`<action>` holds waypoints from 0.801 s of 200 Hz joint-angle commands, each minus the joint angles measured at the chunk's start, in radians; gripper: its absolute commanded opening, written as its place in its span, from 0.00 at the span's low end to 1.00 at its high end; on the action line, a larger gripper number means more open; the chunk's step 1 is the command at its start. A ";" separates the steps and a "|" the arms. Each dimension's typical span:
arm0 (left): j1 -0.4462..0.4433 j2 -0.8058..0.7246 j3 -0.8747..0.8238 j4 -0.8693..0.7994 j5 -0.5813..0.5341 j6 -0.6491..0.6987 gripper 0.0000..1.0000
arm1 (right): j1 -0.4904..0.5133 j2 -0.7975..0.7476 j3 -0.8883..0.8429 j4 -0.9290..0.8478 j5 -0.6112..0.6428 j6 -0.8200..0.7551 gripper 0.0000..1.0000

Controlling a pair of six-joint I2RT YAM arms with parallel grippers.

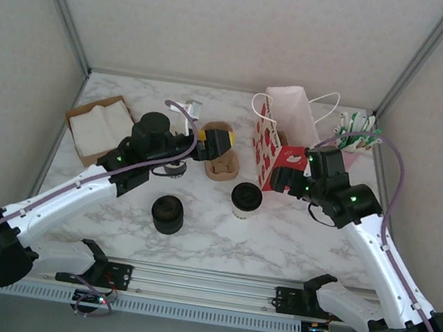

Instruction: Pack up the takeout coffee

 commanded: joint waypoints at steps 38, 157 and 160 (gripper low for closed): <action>-0.008 -0.017 0.027 -0.070 -0.134 -0.040 1.00 | -0.006 -0.028 -0.023 -0.073 0.066 0.101 0.99; -0.005 0.001 0.117 -0.256 -0.166 0.096 1.00 | 0.006 -0.028 -0.012 0.051 -0.179 -0.018 0.95; -0.005 0.000 0.117 -0.260 -0.165 0.100 1.00 | 0.009 -0.021 -0.008 0.046 -0.180 -0.020 0.94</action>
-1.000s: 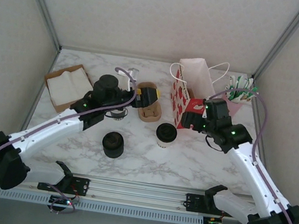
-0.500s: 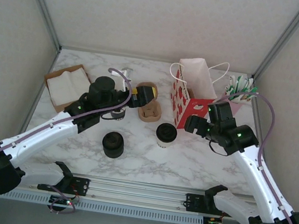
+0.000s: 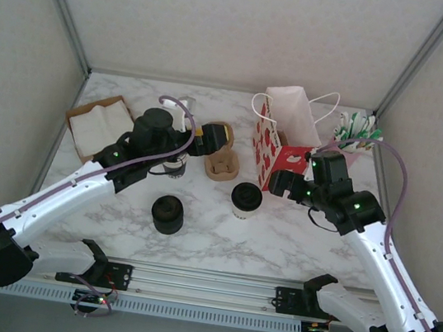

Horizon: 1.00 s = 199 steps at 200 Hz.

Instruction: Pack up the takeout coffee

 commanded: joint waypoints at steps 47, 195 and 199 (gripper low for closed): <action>-0.004 -0.050 -0.011 -0.075 -0.032 0.087 1.00 | 0.111 0.129 0.102 -0.058 -0.029 -0.066 0.89; -0.004 -0.180 -0.155 -0.039 -0.083 0.124 1.00 | 0.293 0.574 0.393 -0.332 0.114 -0.090 0.84; -0.004 -0.181 -0.157 -0.040 -0.084 0.125 1.00 | 0.294 0.580 0.396 -0.332 0.115 -0.089 0.84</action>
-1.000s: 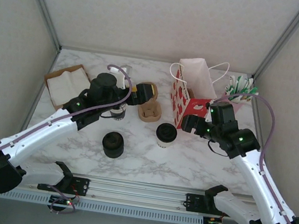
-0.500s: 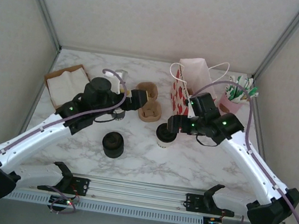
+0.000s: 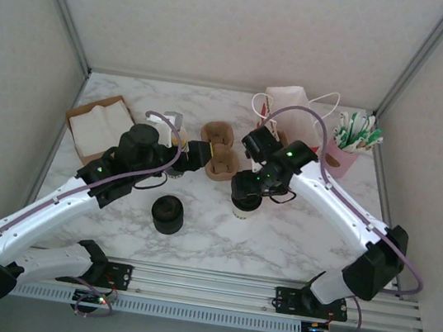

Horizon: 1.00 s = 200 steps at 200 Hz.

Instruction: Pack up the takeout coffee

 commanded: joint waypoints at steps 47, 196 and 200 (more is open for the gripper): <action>-0.003 -0.020 -0.010 0.022 -0.019 0.034 1.00 | 0.009 0.121 0.090 -0.079 0.016 -0.023 0.87; -0.003 -0.014 -0.022 0.044 -0.011 0.044 1.00 | 0.018 0.256 0.166 -0.146 -0.005 -0.054 0.85; -0.003 -0.014 -0.022 0.044 -0.012 0.044 1.00 | 0.018 0.257 0.166 -0.146 -0.005 -0.054 0.85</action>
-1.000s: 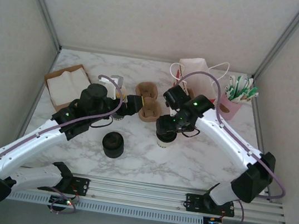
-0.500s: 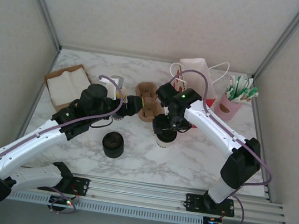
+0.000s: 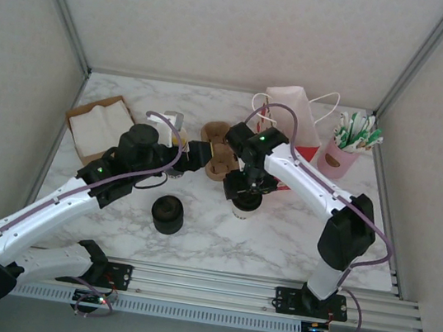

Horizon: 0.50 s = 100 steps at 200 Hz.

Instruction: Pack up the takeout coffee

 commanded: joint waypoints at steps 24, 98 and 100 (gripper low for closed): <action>-0.003 -0.012 -0.016 0.024 -0.010 0.019 1.00 | 0.012 0.034 0.036 -0.046 0.005 -0.021 0.85; -0.003 -0.002 -0.016 0.034 0.001 0.017 1.00 | 0.013 0.048 0.031 -0.039 0.007 -0.024 0.85; -0.003 -0.002 -0.016 0.035 0.001 0.016 1.00 | 0.013 0.048 0.032 -0.038 0.007 -0.024 0.85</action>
